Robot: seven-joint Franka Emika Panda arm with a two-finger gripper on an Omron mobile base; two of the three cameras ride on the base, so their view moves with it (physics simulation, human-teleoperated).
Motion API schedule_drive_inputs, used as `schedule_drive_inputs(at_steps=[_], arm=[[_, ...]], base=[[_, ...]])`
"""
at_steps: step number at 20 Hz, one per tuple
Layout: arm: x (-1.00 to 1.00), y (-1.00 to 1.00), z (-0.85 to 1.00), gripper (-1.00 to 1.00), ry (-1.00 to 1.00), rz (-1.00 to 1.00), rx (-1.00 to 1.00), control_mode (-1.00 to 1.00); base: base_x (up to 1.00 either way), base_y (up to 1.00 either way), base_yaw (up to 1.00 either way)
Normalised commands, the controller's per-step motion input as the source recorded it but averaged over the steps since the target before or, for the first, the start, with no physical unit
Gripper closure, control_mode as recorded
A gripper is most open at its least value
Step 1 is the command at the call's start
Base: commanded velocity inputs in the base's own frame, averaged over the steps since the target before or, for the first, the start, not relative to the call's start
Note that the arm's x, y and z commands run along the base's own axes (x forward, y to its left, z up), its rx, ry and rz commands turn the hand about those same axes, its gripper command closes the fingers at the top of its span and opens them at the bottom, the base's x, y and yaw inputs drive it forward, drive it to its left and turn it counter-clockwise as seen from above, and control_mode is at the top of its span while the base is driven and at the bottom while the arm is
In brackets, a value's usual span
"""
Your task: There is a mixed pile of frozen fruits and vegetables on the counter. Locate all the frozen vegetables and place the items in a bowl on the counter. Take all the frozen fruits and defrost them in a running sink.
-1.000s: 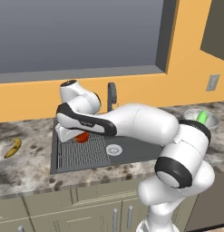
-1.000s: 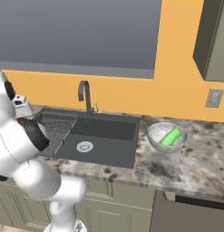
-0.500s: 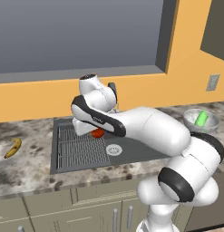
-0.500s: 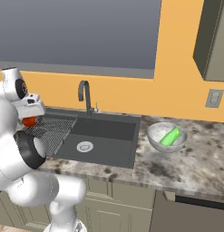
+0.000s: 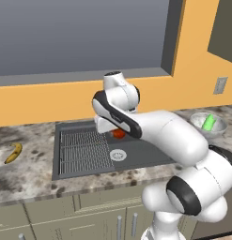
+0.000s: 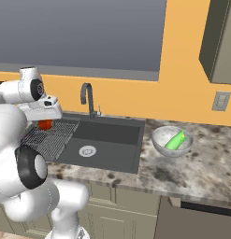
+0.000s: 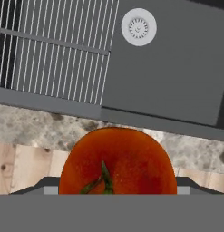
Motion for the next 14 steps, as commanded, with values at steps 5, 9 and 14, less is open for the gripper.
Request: schedule_drive_inputs(at_steps=[5, 9, 14], arm=[[0.03, -0.66, 0.02, 1.0, 0.0, -0.1, 0.0, -1.0], [0.06, -0.68, 0.0, 1.0, 0.0, -0.09, 0.0, -1.0], [0.13, -0.66, 0.03, 1.0, 0.0, -0.1, 0.0, -1.0]], base=[[0.0, 0.0, 0.0], [0.0, 0.0, 0.0], [0.0, 0.0, 0.0]])
